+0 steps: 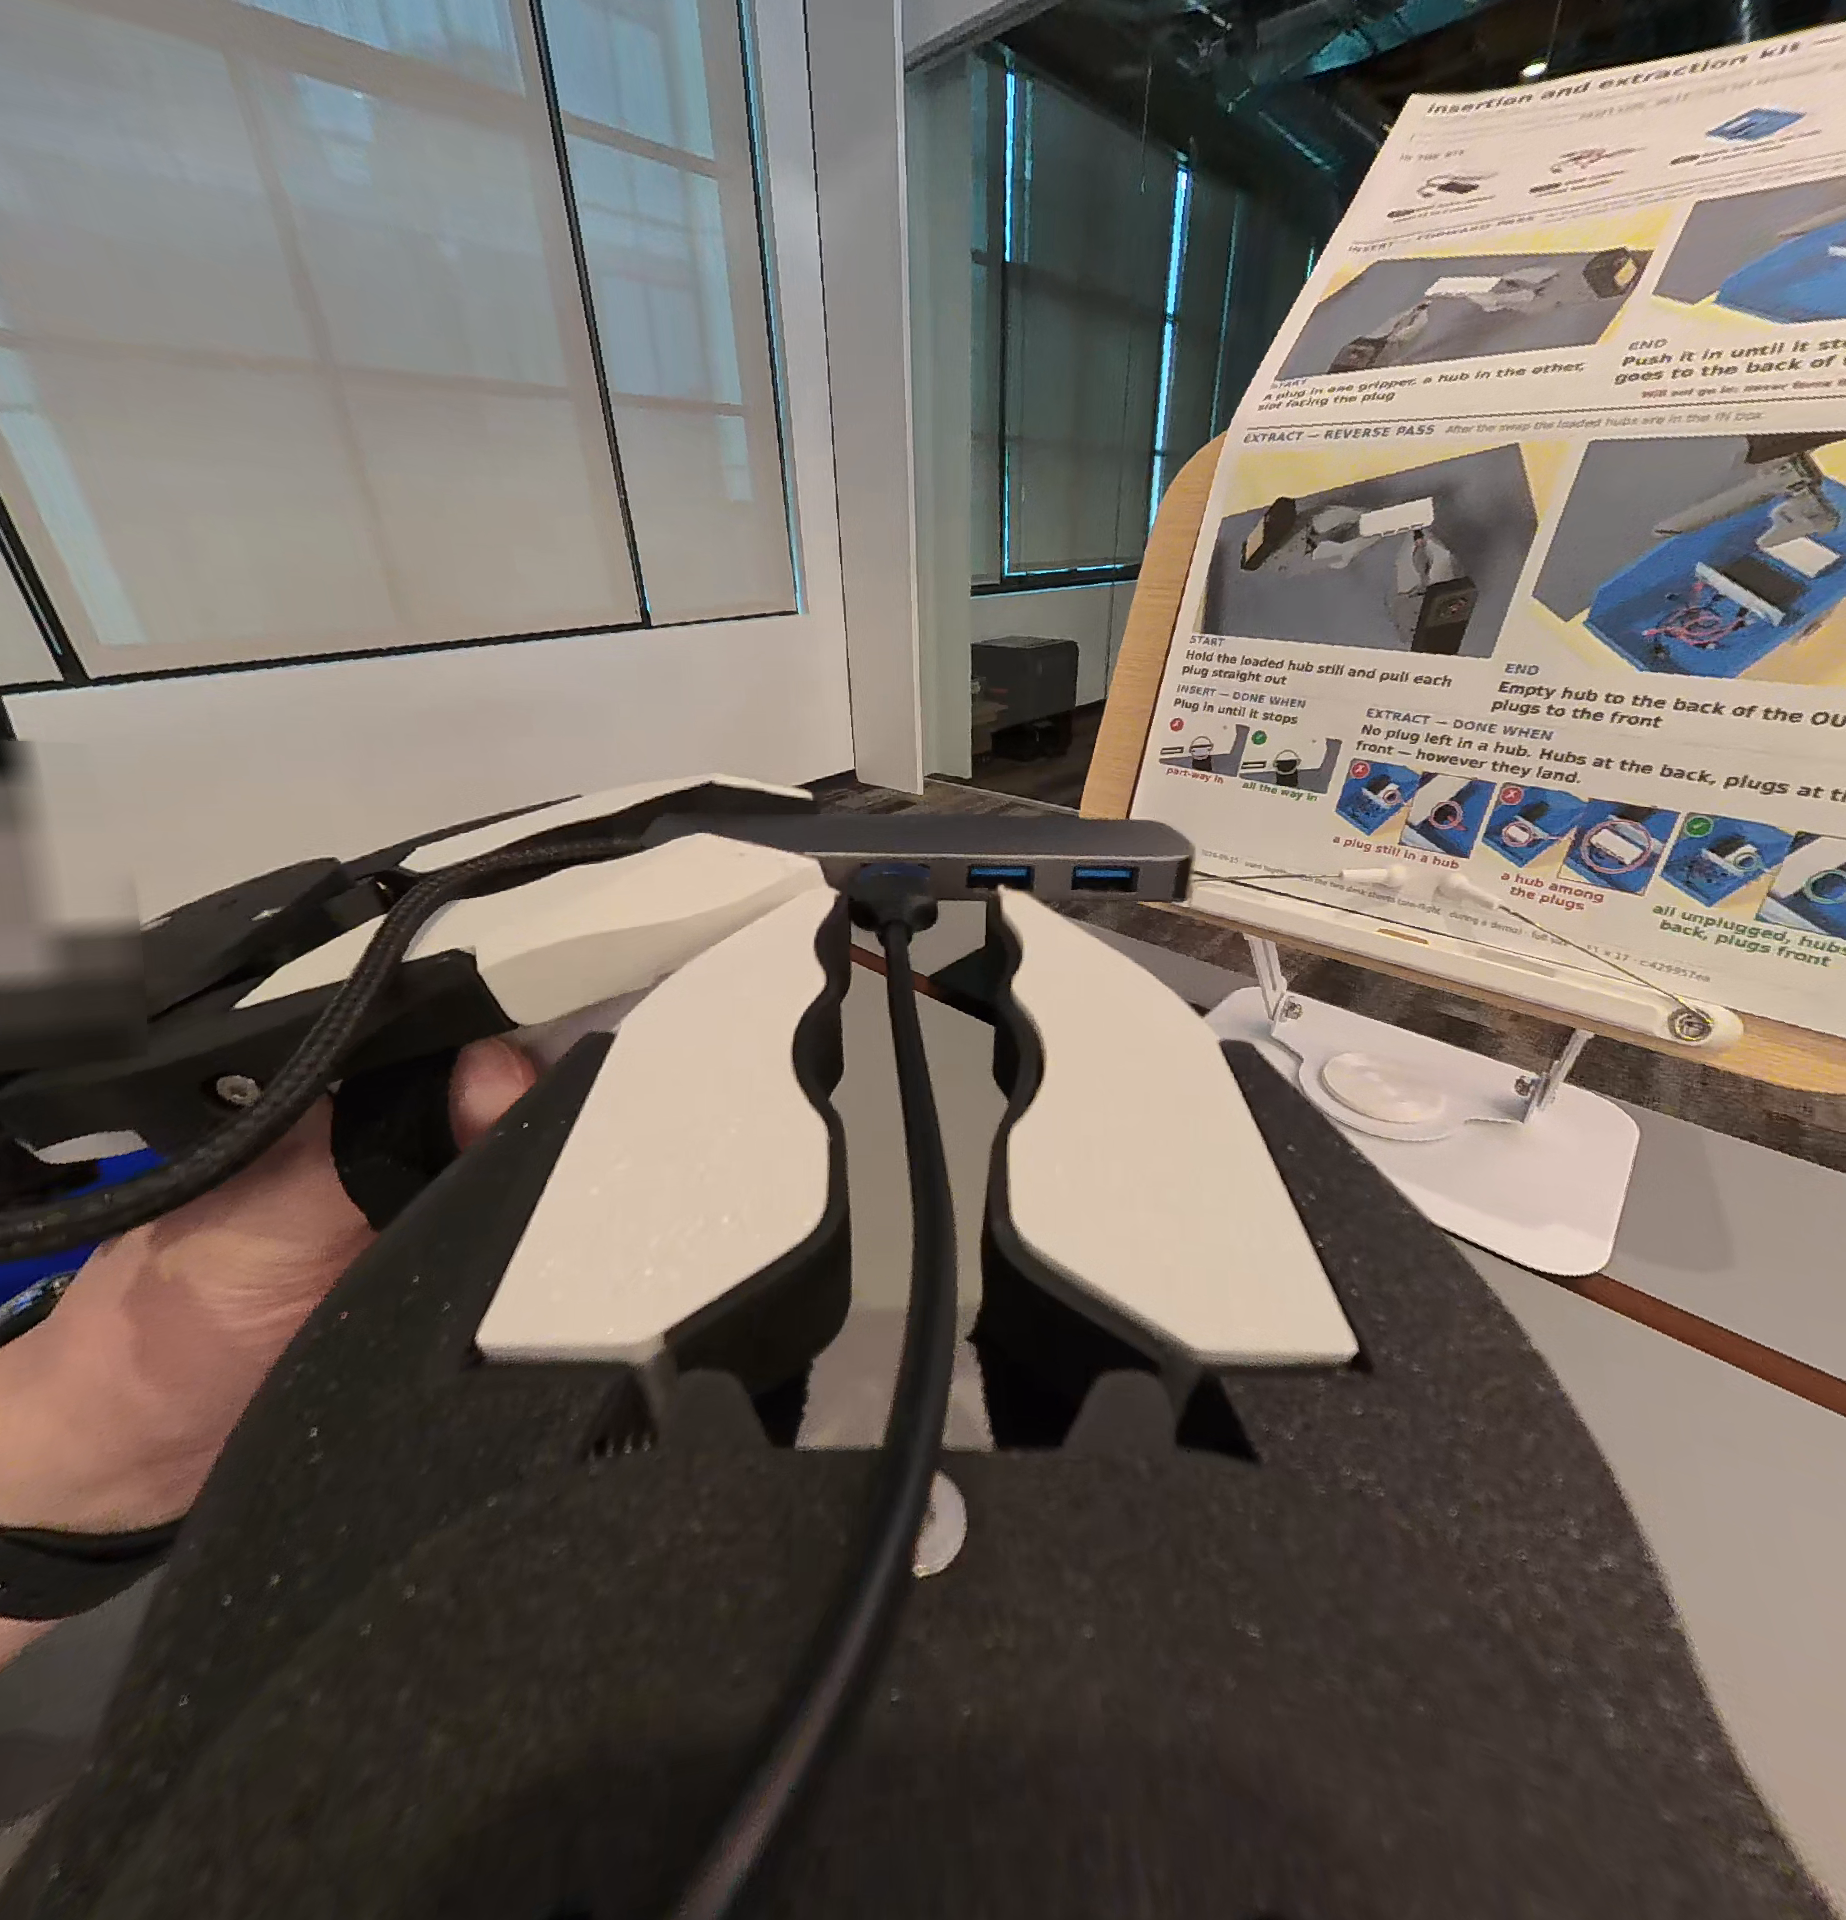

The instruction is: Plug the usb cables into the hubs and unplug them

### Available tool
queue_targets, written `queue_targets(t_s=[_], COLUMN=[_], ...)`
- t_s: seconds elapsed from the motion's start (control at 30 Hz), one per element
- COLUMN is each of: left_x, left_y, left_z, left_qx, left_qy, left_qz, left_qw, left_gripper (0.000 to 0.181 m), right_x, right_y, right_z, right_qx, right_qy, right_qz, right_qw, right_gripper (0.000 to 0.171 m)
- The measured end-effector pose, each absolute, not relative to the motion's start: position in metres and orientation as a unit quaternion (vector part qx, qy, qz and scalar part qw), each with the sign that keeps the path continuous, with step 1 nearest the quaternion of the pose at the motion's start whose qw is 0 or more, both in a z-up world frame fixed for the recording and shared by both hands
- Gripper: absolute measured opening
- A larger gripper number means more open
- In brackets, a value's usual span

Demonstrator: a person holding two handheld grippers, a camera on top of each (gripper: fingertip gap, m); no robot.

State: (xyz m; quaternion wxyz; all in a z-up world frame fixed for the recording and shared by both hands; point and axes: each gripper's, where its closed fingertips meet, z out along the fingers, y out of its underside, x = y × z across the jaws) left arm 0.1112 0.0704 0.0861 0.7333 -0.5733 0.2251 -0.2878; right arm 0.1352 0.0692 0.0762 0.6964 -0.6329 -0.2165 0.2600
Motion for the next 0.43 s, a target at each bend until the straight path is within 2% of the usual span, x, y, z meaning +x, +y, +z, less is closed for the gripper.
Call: queue_targets(t_s=[0.43], left_x=[0.1097], left_y=[0.0731], left_z=[0.0822], left_qx=[-0.582], left_qy=[0.214], left_qz=[-0.309], left_qw=[0.721], left_gripper=[0.034], right_x=[0.1334], right_y=[0.0705], right_z=[0.0757], right_qx=[-0.635], right_qy=[-0.215], right_qz=[0.263], right_qw=[0.694], right_gripper=[0.021])
